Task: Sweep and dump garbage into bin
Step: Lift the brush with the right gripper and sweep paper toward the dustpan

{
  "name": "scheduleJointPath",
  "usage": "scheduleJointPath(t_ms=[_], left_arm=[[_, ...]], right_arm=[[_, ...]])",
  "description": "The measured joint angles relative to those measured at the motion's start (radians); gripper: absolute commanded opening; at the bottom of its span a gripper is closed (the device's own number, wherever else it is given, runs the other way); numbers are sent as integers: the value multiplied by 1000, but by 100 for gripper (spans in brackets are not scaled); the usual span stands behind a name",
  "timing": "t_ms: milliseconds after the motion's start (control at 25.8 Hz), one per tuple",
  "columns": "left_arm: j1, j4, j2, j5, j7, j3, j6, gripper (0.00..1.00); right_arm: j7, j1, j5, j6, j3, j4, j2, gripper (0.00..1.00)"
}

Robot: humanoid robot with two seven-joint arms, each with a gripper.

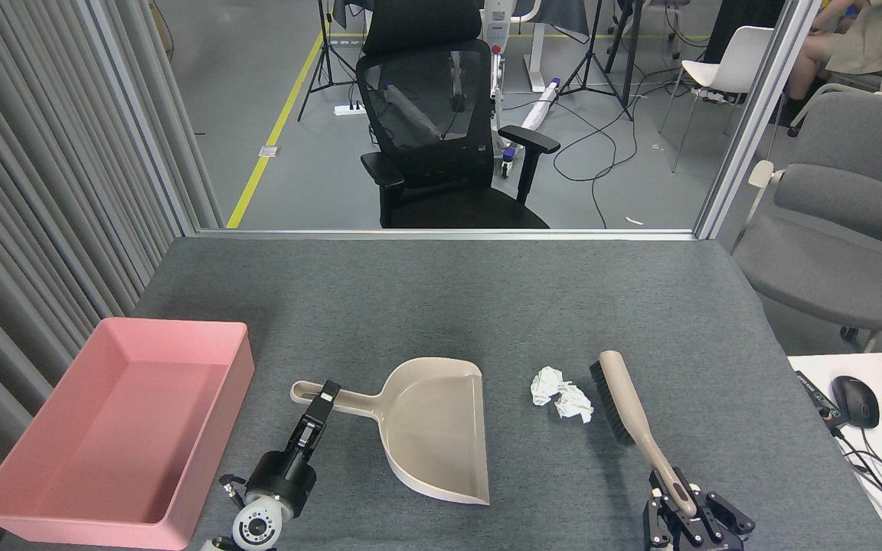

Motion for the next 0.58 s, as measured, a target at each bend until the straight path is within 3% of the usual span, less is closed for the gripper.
scheduleJointPath(t_ms=[581], left_arm=[[1,-1,2,-21,-3,0,2,21]], right_arm=[[6,-48,-4,-11,138,65,12,5]])
